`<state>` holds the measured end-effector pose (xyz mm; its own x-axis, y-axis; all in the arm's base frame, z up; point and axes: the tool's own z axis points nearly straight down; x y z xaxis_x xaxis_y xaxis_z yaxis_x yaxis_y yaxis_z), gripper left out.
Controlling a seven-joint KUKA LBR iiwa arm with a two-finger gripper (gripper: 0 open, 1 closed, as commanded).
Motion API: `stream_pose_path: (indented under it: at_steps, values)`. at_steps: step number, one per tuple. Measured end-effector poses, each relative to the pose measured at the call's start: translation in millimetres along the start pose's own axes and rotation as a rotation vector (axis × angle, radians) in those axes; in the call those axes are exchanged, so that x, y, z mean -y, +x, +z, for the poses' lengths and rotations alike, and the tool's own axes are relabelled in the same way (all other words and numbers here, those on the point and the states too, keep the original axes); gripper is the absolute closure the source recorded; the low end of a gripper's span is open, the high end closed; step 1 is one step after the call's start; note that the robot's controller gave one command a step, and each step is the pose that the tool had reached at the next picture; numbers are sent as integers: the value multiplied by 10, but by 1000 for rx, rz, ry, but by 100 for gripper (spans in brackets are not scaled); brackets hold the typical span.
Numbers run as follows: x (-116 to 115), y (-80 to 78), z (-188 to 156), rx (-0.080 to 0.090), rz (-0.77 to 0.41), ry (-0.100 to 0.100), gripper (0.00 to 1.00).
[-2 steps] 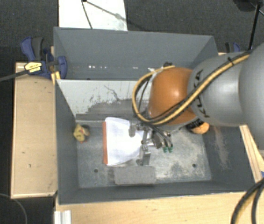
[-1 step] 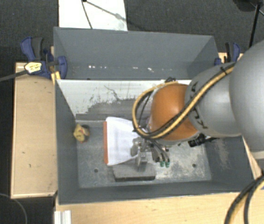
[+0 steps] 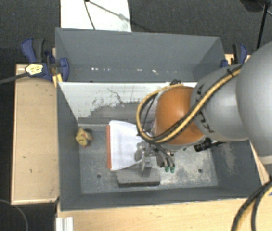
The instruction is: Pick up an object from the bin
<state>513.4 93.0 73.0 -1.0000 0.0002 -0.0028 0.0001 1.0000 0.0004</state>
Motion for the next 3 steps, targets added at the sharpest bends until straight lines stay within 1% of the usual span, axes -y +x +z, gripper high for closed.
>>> stream_pose_path:
  at_steps: [1, 2, 3]
  values:
    - [112, -326, -1123, -3, 7, 0, 100]
    - [112, -325, -1123, -3, 7, 0, 100]
    - [61, -454, -2195, 0, -32, 0, 100]
